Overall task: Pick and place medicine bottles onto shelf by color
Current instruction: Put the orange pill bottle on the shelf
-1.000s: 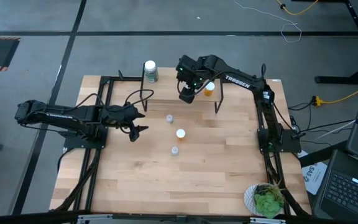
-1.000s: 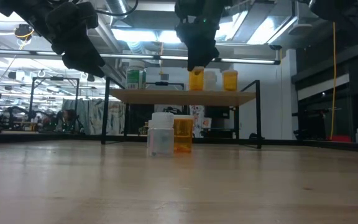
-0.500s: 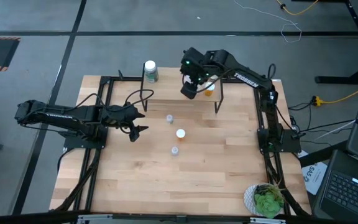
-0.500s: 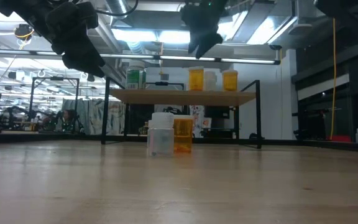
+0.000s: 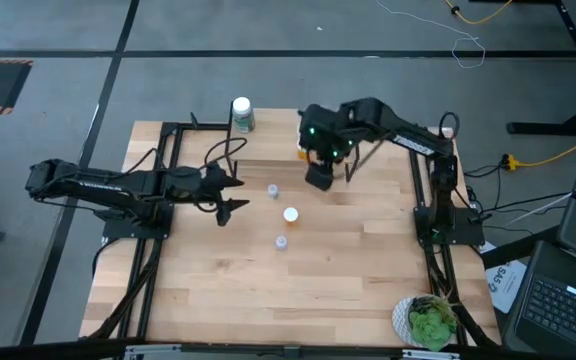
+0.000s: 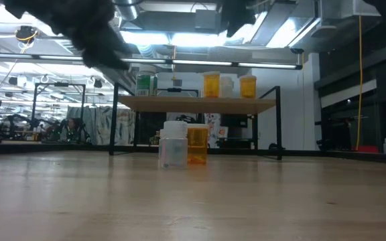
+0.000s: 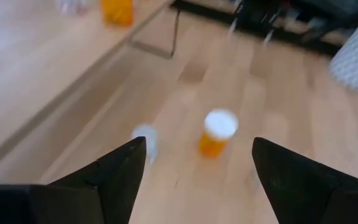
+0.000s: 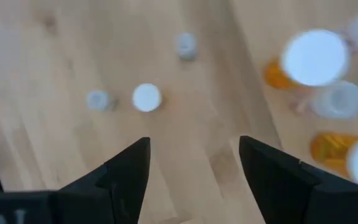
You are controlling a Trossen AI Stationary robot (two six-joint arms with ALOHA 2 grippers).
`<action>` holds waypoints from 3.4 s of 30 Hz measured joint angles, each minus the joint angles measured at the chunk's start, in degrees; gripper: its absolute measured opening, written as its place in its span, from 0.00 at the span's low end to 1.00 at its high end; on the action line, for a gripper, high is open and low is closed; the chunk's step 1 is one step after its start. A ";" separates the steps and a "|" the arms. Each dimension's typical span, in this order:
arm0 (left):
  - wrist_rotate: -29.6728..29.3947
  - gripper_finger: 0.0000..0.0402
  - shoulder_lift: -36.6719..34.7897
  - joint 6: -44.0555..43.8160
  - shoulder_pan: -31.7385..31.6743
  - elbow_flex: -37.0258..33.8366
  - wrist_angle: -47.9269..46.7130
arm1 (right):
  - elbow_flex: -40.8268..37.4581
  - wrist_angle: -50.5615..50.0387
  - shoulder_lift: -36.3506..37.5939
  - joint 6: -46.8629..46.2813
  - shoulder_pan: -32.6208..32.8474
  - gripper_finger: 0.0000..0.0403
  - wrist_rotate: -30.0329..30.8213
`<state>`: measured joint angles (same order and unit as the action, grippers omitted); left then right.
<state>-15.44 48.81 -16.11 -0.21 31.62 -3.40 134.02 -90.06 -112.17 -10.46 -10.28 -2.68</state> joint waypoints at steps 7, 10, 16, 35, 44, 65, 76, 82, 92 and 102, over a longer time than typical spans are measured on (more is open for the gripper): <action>2.21 0.72 8.13 -1.46 -0.26 0.99 5.40 | -0.14 0.05 2.23 5.49 7.67 0.62 0.04; 4.72 0.72 13.40 -1.66 -0.22 4.12 5.55 | -0.22 0.05 2.66 6.30 9.72 0.62 1.15; 8.31 0.72 25.13 4.73 -0.69 16.06 -1.18 | -0.22 0.10 4.96 4.91 12.13 0.62 4.57; 8.16 0.72 35.76 9.20 -2.14 29.03 -15.10 | -51.92 22.79 42.05 -21.73 25.21 0.62 29.57; 8.79 0.72 35.75 8.73 -2.73 29.03 -15.02 | -90.70 69.95 54.05 -8.16 30.04 0.62 28.68; 12.44 0.72 35.75 2.70 -6.64 29.03 -12.11 | -132.18 113.21 89.38 4.44 29.85 0.62 20.57; 16.15 0.72 38.96 2.71 -8.15 29.19 -9.44 | -133.63 102.54 95.68 5.98 29.50 0.62 20.55; 16.68 0.72 43.71 3.01 -8.13 31.72 -10.41 | -133.63 98.01 98.29 4.70 29.50 0.62 20.57; 14.07 0.72 47.09 12.41 -3.83 36.17 -12.41 | -133.63 97.13 98.50 7.02 29.50 0.62 20.59; 11.48 0.72 48.24 14.70 -0.79 36.20 -13.24 | -133.63 96.91 98.46 4.96 29.50 0.62 20.59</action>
<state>-3.97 97.05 -1.40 -0.99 67.81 -16.64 0.38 6.85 -13.72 -5.50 19.22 17.91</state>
